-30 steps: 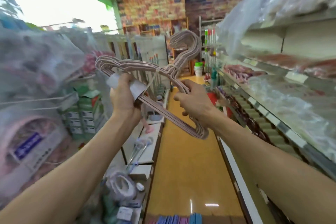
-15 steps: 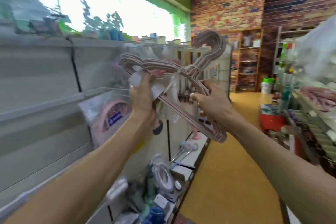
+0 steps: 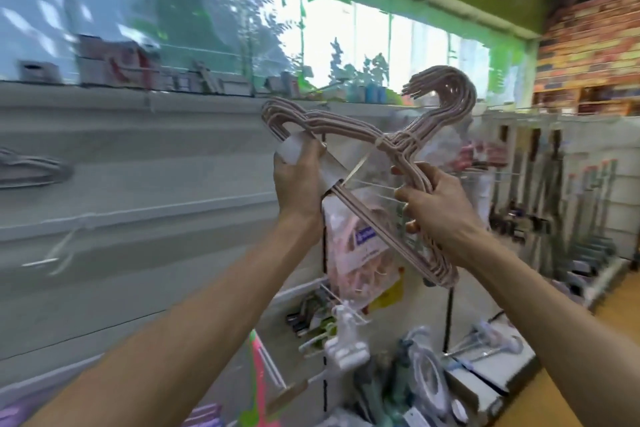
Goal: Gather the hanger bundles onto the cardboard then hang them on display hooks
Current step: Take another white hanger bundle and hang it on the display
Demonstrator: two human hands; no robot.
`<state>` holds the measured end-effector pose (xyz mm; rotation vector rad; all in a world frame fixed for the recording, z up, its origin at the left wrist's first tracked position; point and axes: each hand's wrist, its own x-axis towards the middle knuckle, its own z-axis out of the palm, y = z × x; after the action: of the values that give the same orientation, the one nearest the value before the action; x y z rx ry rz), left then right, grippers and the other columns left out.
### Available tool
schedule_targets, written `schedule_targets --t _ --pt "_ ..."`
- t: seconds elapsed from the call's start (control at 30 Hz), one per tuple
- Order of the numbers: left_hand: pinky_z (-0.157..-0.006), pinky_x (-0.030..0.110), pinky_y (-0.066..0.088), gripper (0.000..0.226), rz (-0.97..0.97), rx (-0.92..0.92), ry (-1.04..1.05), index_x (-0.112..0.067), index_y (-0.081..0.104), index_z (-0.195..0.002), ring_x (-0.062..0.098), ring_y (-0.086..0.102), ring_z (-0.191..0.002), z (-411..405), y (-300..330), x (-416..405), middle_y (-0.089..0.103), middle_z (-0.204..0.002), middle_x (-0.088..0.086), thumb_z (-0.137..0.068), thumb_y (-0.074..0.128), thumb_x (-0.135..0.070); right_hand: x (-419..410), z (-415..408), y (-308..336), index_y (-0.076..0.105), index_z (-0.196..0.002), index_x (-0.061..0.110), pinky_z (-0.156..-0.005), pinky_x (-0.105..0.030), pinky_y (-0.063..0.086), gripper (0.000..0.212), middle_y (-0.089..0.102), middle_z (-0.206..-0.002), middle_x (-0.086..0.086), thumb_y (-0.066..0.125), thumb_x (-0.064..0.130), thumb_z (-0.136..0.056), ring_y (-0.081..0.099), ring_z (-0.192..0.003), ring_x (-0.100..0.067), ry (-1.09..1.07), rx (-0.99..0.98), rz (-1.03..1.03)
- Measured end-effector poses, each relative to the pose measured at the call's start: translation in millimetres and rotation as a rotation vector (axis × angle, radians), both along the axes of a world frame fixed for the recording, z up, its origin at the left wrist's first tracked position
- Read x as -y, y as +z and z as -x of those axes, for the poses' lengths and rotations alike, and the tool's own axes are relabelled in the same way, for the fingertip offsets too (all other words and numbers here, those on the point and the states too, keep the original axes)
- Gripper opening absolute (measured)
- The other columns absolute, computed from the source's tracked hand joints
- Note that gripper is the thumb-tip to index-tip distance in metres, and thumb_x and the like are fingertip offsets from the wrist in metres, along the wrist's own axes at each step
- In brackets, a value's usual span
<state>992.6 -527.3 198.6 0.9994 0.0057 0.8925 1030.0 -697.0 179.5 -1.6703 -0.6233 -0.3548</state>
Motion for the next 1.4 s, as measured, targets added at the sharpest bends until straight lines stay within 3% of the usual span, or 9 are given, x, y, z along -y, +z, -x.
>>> schedule_targets --t 0.2,0.33,0.77,0.87,0.97,1.1,1.2,1.33,1.4 --pt "-0.086 0.059 0.054 0.051 -0.039 0.038 0.171 -0.008 0.062 -0.113 0.023 0.057 -0.084 71 21 -80 0.060 -0.090 0.005 -0.068 0.068 -0.030 -89 43 19 0.068 -0.108 0.020 -0.059 -0.039 0.052 0.027 0.051 -0.077 -0.009 0.060 0.001 -0.090 0.050 -0.067 -0.023 0.176 0.035 -0.037" --pt "-0.078 0.046 0.054 0.058 -0.068 0.043 0.271 -0.003 0.062 -0.118 0.021 0.059 -0.083 121 27 -136 0.061 -0.090 0.004 -0.068 0.068 -0.033 -152 78 24 0.069 -0.105 0.021 -0.052 -0.031 0.047 0.029 0.047 -0.075 -0.010 0.060 0.000 -0.088 0.047 -0.063 -0.023 0.288 0.026 -0.078" --pt "-0.089 0.061 0.054 0.047 -0.057 0.037 0.507 -0.010 0.063 -0.109 0.026 0.062 -0.088 285 31 -279 0.062 -0.092 0.008 -0.067 0.072 -0.029 -321 198 39 0.066 -0.116 0.015 -0.050 -0.031 0.047 0.031 0.050 -0.078 -0.009 0.059 0.000 -0.089 0.046 -0.064 -0.022 0.566 0.069 -0.003" --pt "-0.083 0.057 0.058 0.053 -0.027 0.050 0.565 -0.005 0.059 -0.121 0.036 0.068 -0.093 326 28 -312 0.065 -0.098 0.017 -0.073 0.072 -0.024 -362 228 41 0.067 -0.113 0.016 -0.050 -0.030 0.048 0.030 0.053 -0.076 -0.007 0.059 0.001 -0.088 0.048 -0.063 -0.021 0.620 0.093 0.013" --pt "-0.065 0.039 0.061 0.036 0.004 0.045 0.635 -0.006 0.057 -0.116 0.026 0.065 -0.081 364 25 -343 0.060 -0.087 0.009 -0.083 0.069 -0.017 -401 258 42 0.067 -0.104 0.022 -0.050 -0.032 0.047 0.026 0.055 -0.076 -0.007 0.060 0.004 -0.087 0.048 -0.061 -0.020 0.681 0.122 0.026" --pt "-0.080 0.052 0.060 0.028 -0.013 -0.006 0.664 -0.011 0.053 -0.109 0.027 0.063 -0.087 416 21 -381 0.057 -0.093 0.010 -0.086 0.068 -0.017 -446 296 41 0.066 -0.104 0.021 -0.052 -0.034 0.047 0.023 0.054 -0.076 -0.009 0.060 0.006 -0.088 0.048 -0.061 -0.022 0.753 0.149 0.051" --pt "-0.078 0.046 0.061 0.031 -0.046 -0.067 0.680 -0.010 0.054 -0.111 0.023 0.063 -0.085 450 19 -403 0.060 -0.096 0.010 -0.088 0.070 -0.020 -474 319 39 0.064 -0.096 0.025 -0.052 -0.034 0.047 0.022 0.052 -0.072 -0.006 0.059 0.005 -0.088 0.048 -0.062 -0.021 0.798 0.162 0.060" --pt "-0.090 0.054 0.053 0.019 0.004 -0.045 0.650 -0.013 0.053 -0.097 0.024 0.063 -0.077 479 18 -427 0.063 -0.068 0.004 -0.090 0.069 -0.022 -509 343 40 0.064 -0.100 0.017 -0.052 -0.034 0.050 0.016 0.052 -0.074 -0.007 0.056 0.006 -0.090 0.049 -0.064 -0.023 0.855 0.172 0.098" --pt "-0.092 0.058 0.052 0.022 0.017 -0.050 0.621 -0.013 0.054 -0.099 0.030 0.063 -0.091 492 17 -441 0.058 -0.084 0.009 -0.089 0.070 -0.024 -526 351 41 0.064 -0.105 0.011 -0.053 -0.036 0.049 0.017 0.052 -0.078 -0.011 0.055 0.008 -0.090 0.048 -0.065 -0.025 0.872 0.172 0.112"
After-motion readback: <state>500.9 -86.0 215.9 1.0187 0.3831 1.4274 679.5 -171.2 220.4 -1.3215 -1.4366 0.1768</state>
